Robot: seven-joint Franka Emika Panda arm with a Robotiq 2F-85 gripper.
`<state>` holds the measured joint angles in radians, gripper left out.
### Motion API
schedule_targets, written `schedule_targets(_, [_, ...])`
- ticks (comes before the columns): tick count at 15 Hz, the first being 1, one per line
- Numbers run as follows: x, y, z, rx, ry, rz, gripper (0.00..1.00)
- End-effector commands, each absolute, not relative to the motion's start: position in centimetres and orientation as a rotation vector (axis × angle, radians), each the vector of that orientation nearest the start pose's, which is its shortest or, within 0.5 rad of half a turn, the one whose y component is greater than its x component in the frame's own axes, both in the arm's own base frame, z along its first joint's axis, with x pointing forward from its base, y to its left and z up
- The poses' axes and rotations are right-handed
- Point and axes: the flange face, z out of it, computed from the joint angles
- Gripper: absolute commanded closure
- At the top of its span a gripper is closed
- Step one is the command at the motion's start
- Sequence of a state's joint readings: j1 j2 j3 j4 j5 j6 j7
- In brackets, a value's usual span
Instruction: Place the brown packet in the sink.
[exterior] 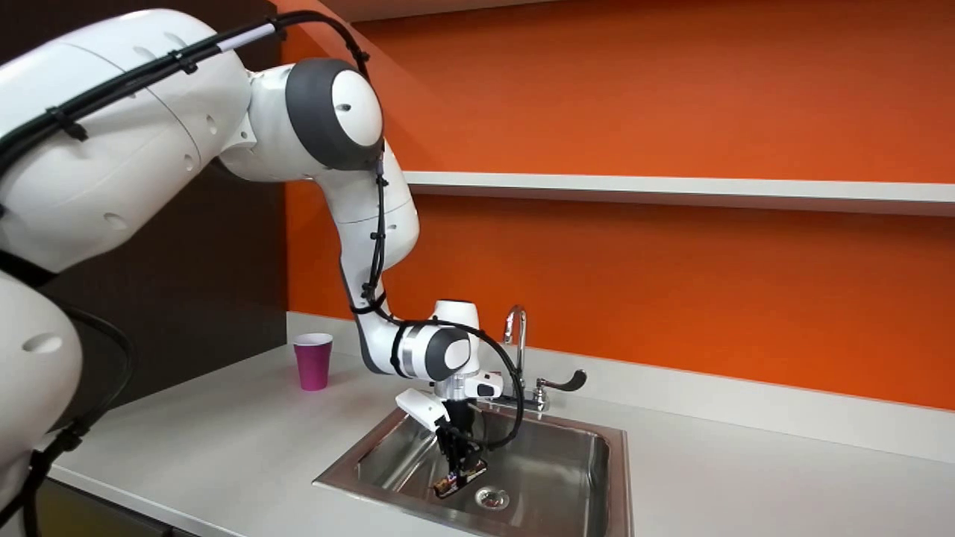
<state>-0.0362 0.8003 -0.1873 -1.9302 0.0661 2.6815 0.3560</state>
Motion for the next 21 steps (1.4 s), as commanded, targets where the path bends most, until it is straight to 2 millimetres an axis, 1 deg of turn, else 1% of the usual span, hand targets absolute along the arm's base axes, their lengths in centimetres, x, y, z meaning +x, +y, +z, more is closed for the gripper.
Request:
schedule_targets(1, [58.9, -14.1, 7.1, -3.096, 0.93, 0.037, 0.94])
schedule_targets(4, [58.9, -14.1, 7.1, -3.099, 0.93, 0.04, 0.94])
schedule_targets(5, [58.9, -14.1, 7.0, -3.101, 0.93, 0.041, 0.51])
schedule_targets(6, [58.9, -14.0, 7.0, -3.102, 0.927, 0.041, 0.5])
schedule_targets(8, [59.0, -14.1, 7.3, -3.102, 0.928, 0.035, 0.34])
schedule_targets(9, [59.0, -14.1, 7.5, -3.101, 0.929, 0.028, 0.28])
schedule_targets(10, [59.1, -14.2, 7.7, -3.1, 0.929, 0.023, 0.19])
schedule_targets(12, [59.2, -14.2, 8.3, -3.1, 0.928, 0.009, 0.06])
schedule_targets(13, [59.2, -14.2, 8.7, -3.102, 0.924, 0.0, 0.01])
schedule_targets(16, [59.0, -14.2, 9.9, -3.102, 0.878, -0.033, 0.0])
schedule_targets(21, [58.2, -14.1, 12.9, -3.11, 0.784, -0.101, 0.0])
